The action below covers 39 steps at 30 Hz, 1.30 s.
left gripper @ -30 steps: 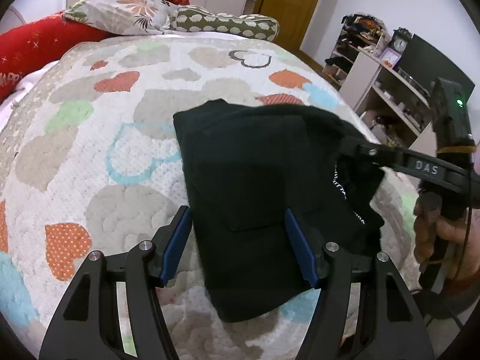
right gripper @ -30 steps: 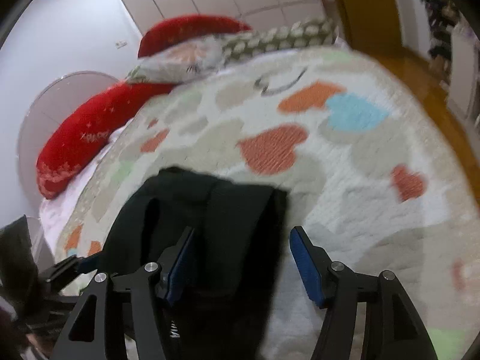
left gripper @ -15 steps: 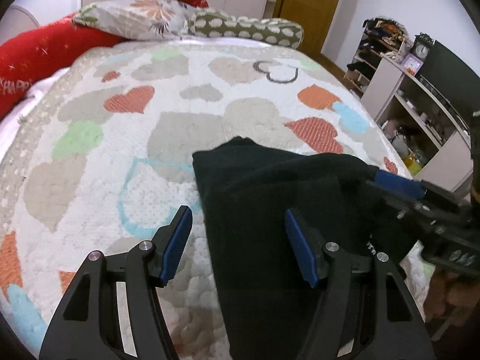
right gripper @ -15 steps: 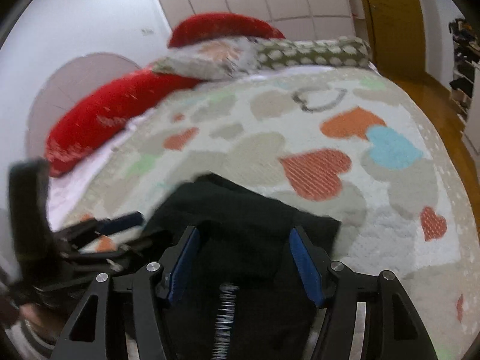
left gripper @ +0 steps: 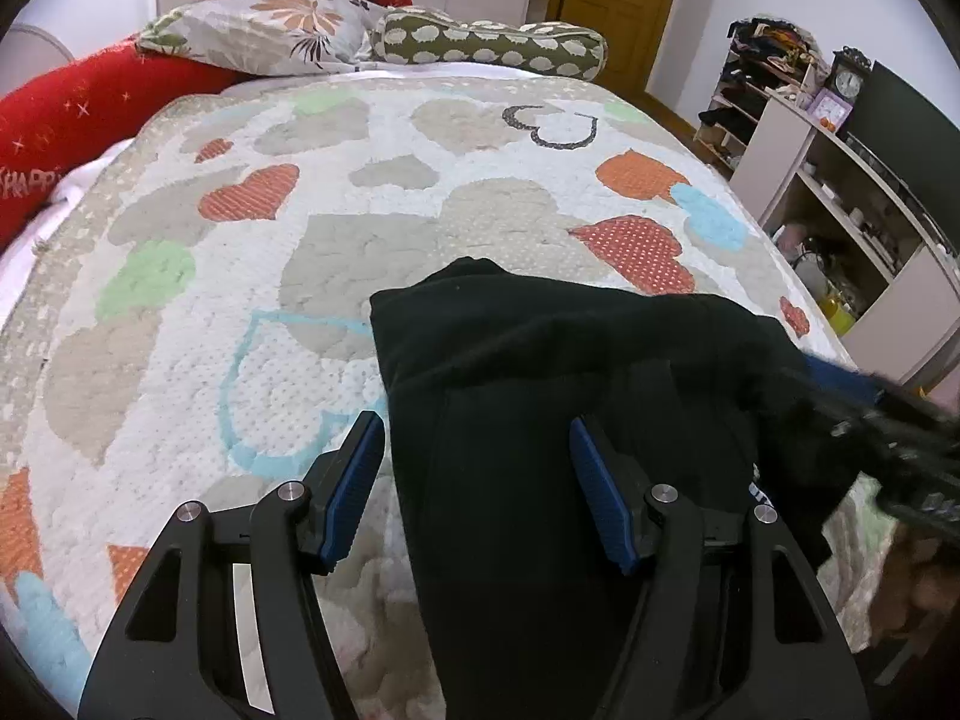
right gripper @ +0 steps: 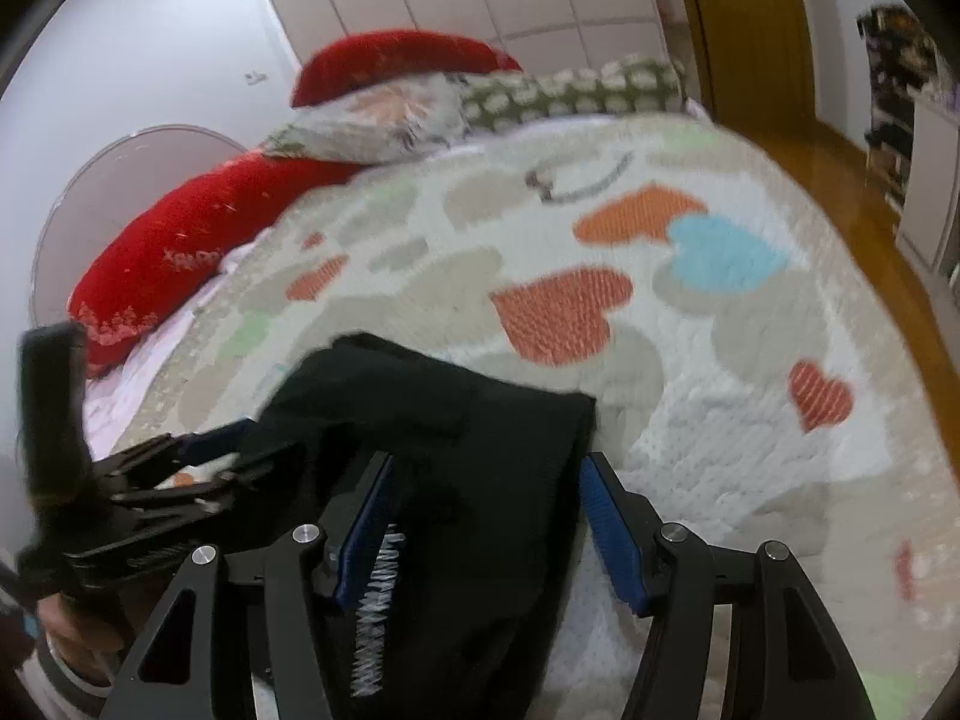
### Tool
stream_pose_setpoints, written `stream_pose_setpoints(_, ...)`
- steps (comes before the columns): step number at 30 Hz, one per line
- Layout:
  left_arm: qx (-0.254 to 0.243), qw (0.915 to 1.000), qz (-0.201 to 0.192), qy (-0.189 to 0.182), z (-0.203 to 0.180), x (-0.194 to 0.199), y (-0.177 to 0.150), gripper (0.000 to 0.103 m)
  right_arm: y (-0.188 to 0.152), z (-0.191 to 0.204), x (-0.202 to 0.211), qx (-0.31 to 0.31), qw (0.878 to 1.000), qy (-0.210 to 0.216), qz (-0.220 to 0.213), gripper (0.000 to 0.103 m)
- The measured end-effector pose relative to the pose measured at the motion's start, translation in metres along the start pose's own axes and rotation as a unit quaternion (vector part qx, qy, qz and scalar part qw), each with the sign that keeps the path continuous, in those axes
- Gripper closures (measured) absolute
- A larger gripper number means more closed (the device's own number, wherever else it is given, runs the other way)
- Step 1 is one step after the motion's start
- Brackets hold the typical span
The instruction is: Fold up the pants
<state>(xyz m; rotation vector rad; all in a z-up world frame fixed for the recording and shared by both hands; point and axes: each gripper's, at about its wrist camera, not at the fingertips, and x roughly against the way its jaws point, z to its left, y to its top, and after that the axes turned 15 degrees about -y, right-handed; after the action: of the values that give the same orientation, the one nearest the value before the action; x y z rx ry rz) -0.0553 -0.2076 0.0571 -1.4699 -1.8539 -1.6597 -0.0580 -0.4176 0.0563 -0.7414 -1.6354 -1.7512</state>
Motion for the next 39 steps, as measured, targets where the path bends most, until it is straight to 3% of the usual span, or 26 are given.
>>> stream_pose_setpoints(5,-0.011,0.9999,0.0,0.005,-0.009,0.011,-0.006,0.039,-0.003,0.011,0.029,0.008,0.999,0.036,-0.017,0.042)
stream_pose_setpoints(12,-0.011,0.9998,-0.006,0.013,-0.013,0.027,-0.018,0.039,-0.021,0.027,0.025,0.04,0.998,0.055,0.003,0.042)
stream_pose_setpoints(22,-0.003,1.0,-0.006,0.006,-0.012,0.022,-0.037,0.037,-0.052,0.005,0.001,0.033,0.998,0.02,0.051,0.04)
stream_pose_setpoints(28,-0.004,0.9999,-0.008,0.013,-0.014,0.024,-0.037,0.037,-0.049,-0.001,0.013,0.018,0.998,0.022,0.049,0.04)
stream_pose_setpoints(34,-0.006,0.9999,-0.013,0.01,-0.021,0.035,-0.041,0.037,-0.042,0.006,0.038,0.029,0.999,0.029,0.017,0.04)
stream_pose_setpoints(39,-0.015,0.9998,-0.01,0.004,-0.027,0.032,-0.045,0.037,-0.04,0.01,0.033,0.031,0.999,0.028,0.017,0.04)
